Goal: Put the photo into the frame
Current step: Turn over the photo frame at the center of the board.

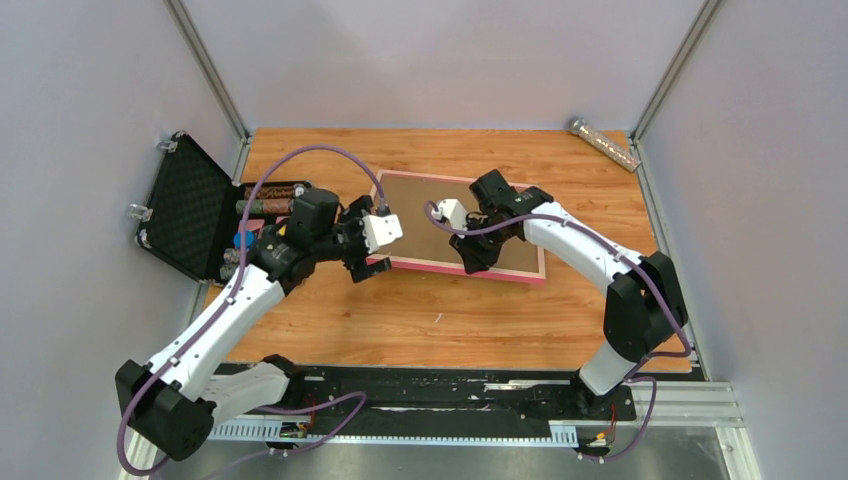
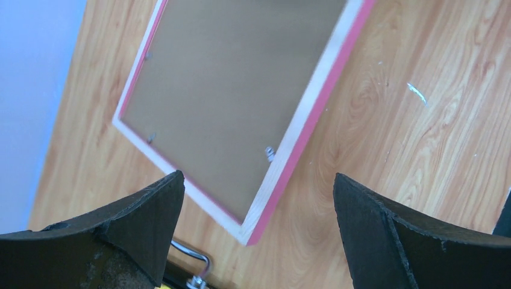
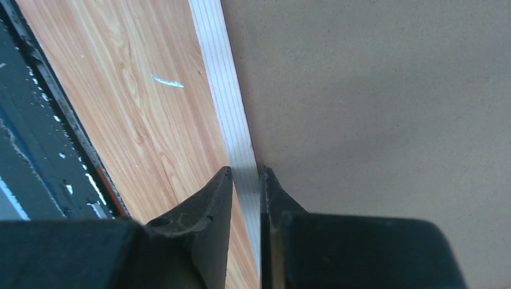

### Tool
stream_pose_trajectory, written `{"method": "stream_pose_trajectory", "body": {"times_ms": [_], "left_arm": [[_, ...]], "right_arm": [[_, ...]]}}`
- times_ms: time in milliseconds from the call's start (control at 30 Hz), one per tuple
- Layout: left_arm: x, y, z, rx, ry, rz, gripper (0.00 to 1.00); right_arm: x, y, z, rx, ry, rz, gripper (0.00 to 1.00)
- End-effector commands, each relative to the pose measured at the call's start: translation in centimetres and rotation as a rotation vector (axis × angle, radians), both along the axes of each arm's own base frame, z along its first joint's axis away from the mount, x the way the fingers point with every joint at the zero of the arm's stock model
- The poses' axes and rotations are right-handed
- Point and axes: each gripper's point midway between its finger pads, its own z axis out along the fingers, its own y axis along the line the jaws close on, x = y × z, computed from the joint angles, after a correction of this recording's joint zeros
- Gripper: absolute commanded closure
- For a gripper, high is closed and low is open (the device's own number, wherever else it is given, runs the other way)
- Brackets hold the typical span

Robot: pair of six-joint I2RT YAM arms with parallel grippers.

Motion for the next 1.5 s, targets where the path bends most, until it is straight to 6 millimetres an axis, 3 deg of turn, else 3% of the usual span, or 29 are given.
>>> {"method": "stream_pose_trajectory", "body": {"times_ms": [0,400,533,700,800,933,1200,1400,1467], "left_arm": [[0.3,-0.9,0.4,0.132,-0.14,-0.072,0.0],[0.8,-3.9,-2.4,0.258,-0.323,-0.243,0.0],[1.8,-4.5,-3.2,0.3,-0.371,-0.266,0.0],[4.4,-5.4,-3.3,0.355,-0.459,-0.229,0.01],[5.6,-6.0,-3.2,0.38,-0.479,-0.222,0.06],[7.2,-6.2,-3.5,0.417,-0.498,-0.194,0.2],[7.6,-6.8,-3.2,0.404,-0.473,-0.18,0.52],[8.0,-6.8,-2.9,0.431,-0.437,-0.153,0.89],[8.1,-6.7,-2.5,0.433,-0.431,-0.14,1.0]], "right_arm": [[0.4,1.3,3.2,0.098,0.043,-0.007,1.0],[1.4,1.3,6.9,0.195,0.11,-0.036,1.0],[1.6,1.3,8.0,0.216,0.118,-0.039,1.0],[1.9,1.4,8.9,0.247,0.128,-0.048,1.0],[2.0,1.3,9.2,0.25,0.132,-0.052,1.0],[2.2,1.2,9.7,0.252,0.13,-0.056,1.0],[2.5,0.6,9.7,0.247,0.129,-0.074,1.0],[2.8,0.4,10.1,0.247,0.121,-0.097,1.0],[3.1,0.3,10.4,0.244,0.11,-0.112,0.91]]}}
